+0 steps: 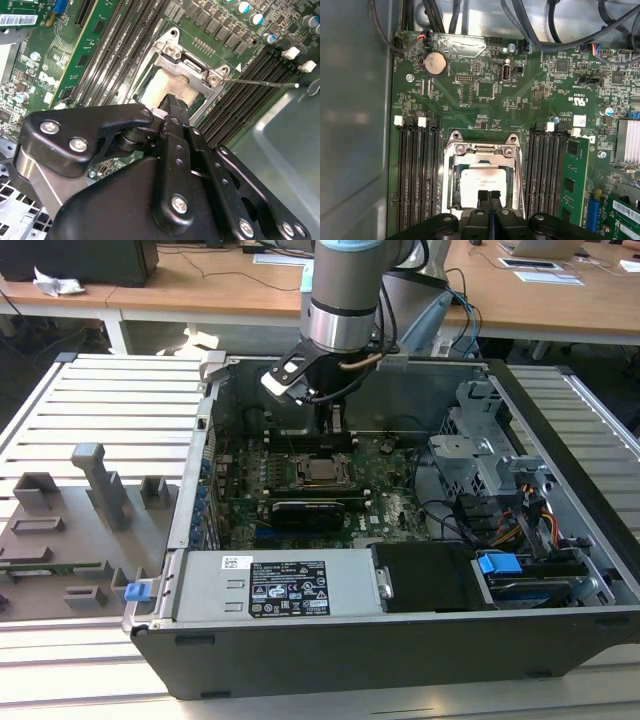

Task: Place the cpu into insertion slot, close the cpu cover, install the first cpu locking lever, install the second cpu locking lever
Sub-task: 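Close the cpu cover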

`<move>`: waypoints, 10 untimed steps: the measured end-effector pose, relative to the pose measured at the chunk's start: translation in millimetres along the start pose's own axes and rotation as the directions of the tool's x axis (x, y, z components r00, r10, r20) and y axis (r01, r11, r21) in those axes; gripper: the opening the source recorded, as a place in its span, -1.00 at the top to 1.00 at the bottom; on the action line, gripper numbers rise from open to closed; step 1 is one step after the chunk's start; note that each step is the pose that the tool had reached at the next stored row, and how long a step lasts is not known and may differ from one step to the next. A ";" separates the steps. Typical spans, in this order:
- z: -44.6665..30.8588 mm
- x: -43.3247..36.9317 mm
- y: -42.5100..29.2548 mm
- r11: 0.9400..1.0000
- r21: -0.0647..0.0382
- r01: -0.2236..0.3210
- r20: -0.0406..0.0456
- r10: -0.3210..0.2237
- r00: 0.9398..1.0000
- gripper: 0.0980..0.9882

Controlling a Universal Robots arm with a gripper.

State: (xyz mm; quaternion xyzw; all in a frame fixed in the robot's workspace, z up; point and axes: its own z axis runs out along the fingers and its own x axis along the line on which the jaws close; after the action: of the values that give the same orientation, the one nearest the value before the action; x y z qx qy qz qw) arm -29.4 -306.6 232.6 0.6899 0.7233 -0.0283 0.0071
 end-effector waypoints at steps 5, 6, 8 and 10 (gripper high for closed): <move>12.2 1.3 -14.6 1.000 0.000 0.000 0.000 0.000 1.000 0.98; 13.8 1.6 -18.6 1.000 0.000 0.000 0.000 0.000 1.000 0.98; 15.8 1.8 -22.2 1.000 0.000 0.000 0.000 0.000 1.000 0.98; 19.4 2.3 -27.5 1.000 0.000 0.000 0.000 0.000 1.000 0.98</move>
State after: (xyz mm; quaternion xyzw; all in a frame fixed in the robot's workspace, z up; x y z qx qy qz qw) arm -57.5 -306.6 214.0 0.6899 0.7233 -0.0283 0.0070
